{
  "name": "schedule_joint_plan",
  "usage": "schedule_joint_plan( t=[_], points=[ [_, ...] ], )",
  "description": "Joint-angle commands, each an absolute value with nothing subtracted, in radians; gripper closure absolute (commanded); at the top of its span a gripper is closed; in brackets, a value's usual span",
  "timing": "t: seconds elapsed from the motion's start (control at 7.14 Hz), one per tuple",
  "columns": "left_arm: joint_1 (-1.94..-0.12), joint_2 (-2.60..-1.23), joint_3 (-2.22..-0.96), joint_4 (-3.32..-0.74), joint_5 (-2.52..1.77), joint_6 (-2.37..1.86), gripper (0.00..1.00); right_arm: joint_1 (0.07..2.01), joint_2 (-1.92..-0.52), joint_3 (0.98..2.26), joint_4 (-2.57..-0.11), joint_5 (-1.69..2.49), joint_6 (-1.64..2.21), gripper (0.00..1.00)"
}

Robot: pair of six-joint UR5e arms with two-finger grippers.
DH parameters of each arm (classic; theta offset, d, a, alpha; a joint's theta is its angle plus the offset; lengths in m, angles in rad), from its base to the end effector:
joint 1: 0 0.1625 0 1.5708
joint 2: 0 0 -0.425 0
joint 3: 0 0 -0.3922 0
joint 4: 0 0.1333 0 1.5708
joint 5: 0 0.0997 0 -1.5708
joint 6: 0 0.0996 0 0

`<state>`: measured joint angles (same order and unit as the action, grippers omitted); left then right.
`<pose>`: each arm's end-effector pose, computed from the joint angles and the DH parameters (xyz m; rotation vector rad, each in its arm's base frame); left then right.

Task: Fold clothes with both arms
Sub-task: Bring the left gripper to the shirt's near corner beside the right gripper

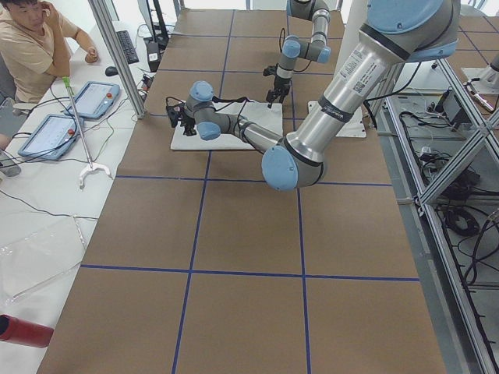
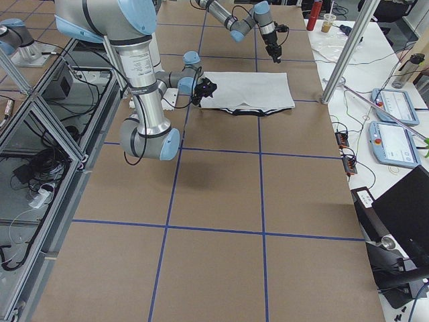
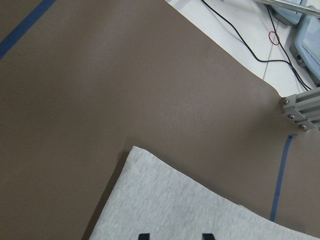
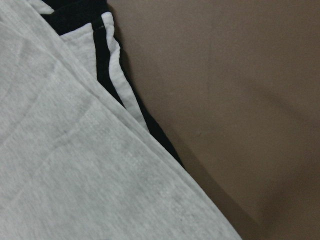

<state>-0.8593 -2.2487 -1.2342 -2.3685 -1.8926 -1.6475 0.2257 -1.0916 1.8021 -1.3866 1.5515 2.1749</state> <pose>0.4215 -0.6449 0.3112 0.1691 1.1740 -0.6435 -0.5870 -0.2735 0.2684 -0.1548 -0.9070 0.7810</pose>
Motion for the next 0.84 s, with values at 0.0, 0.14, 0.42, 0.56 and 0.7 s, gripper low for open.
schedule_joint_plan(
  t=[0.0, 0.14, 0.42, 0.56, 0.7],
  points=[
    [-0.859, -2.234, -1.242, -2.368, -1.893, -1.647, 0.54, 0.221, -1.092, 1.799, -1.387, 1.551, 2.175, 0.01],
    [-0.859, -2.229, -1.25, -2.368, -1.893, -1.647, 0.54, 0.221, -1.091, 1.798, -1.387, 1.549, 2.175, 0.08],
    [-0.859, -2.221, -1.25, -2.37, -1.891, -1.646, 0.54, 0.222, -1.089, 1.795, -1.387, 1.537, 2.175, 0.2],
    [-0.859, -2.215, -1.253, -2.37, -1.891, -1.644, 0.54, 0.222, -1.088, 1.795, -1.387, 1.537, 2.175, 0.23],
    [-0.859, -2.207, -1.258, -2.37, -1.891, -1.641, 0.54, 0.224, -1.088, 1.795, -1.387, 1.537, 2.178, 0.4]
  ],
)
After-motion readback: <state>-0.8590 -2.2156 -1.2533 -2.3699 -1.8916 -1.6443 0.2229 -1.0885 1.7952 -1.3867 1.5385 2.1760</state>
